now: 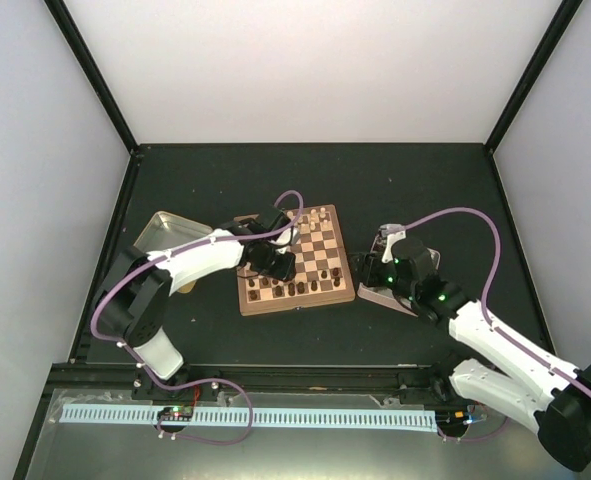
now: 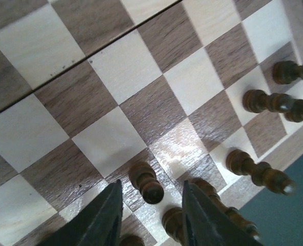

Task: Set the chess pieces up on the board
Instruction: Place the chess piece on the chessboard, then pick up the chess piece from the storage box.

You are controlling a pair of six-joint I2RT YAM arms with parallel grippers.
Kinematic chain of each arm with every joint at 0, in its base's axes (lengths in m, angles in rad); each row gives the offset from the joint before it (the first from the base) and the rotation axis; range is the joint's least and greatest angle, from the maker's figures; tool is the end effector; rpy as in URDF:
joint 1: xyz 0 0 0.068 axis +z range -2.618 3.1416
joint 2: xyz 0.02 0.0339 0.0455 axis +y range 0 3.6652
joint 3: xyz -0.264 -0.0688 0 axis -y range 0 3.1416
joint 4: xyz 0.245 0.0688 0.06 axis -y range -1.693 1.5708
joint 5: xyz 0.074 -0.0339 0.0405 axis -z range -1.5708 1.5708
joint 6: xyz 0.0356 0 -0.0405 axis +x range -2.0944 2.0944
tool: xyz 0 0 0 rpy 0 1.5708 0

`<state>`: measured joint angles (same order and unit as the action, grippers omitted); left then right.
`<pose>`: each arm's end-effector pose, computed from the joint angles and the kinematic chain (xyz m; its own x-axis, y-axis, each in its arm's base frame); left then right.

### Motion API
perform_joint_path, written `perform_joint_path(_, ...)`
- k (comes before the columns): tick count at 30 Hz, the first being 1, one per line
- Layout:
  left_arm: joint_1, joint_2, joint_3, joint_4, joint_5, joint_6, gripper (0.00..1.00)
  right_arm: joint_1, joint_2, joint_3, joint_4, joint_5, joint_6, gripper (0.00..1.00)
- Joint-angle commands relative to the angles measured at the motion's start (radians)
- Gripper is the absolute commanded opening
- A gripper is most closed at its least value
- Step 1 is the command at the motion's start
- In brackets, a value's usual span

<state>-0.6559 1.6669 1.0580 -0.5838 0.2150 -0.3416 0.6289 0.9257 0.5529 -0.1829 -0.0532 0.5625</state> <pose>0.2496 -0.2017 0.1843 -0.9145 0.2908 -0.2814 0.3735 0.8741 -0.3105 0.1641 0.1217 0.2333 -0.6936 0.1540 -0.7037 -0.3003 0.8261 0.4768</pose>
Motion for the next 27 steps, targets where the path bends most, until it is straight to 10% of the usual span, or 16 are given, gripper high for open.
perform_joint_path(1,-0.002,-0.084,0.039,-0.018,-0.004,-0.010,0.36,-0.001,-0.004,0.025,-0.095,0.260,0.129,0.66)
perform_joint_path(27,0.003,-0.582,-0.098,0.070,-0.074,-0.076,0.51,-0.314,0.652,0.238,0.052,0.187,0.286,0.31)
